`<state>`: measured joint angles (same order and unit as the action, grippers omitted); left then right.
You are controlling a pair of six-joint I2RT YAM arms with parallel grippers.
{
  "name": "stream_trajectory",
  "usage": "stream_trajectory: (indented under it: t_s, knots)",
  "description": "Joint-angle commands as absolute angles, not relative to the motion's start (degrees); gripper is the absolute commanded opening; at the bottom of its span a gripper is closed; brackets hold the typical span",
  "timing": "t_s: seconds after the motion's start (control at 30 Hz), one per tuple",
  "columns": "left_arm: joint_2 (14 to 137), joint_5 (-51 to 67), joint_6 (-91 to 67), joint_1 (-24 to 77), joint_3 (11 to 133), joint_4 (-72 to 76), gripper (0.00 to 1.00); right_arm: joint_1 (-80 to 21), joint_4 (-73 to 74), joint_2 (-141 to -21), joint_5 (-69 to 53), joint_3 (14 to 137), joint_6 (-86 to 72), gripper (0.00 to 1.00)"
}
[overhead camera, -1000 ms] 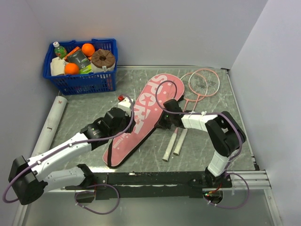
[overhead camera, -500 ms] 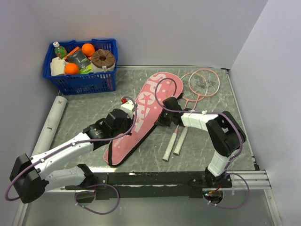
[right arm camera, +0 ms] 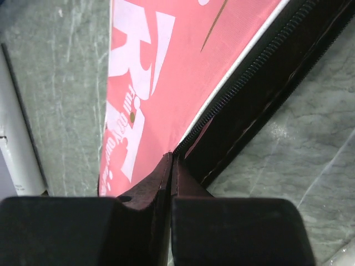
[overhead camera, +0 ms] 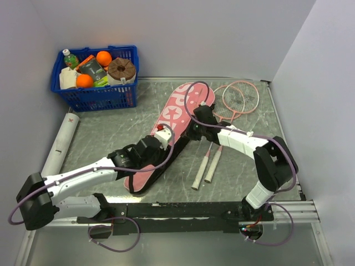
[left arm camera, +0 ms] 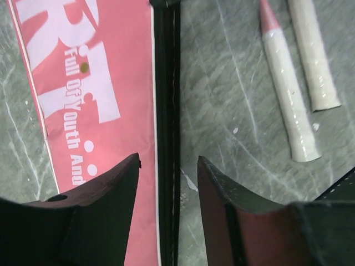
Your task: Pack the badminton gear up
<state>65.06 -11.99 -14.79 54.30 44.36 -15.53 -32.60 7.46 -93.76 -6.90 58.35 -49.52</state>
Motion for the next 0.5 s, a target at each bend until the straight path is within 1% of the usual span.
stream_trajectory:
  t_s: [0.0,0.37,0.47]
  knots:
    - [67.5,-16.43,-13.97,56.86,46.58,-17.48,0.52,-32.52,8.87,-89.56,-6.24,61.43,-47.73,0.0]
    - [74.7,-24.78,-15.12,61.61,47.9,-19.78,0.51,-32.52,9.14,-86.93,-7.03,60.47,-47.55,0.0]
    - [75.93,-26.01,-15.29,62.31,47.99,-19.16,0.53,-32.43,9.32,-86.31,-7.29,60.47,-47.55,0.0]
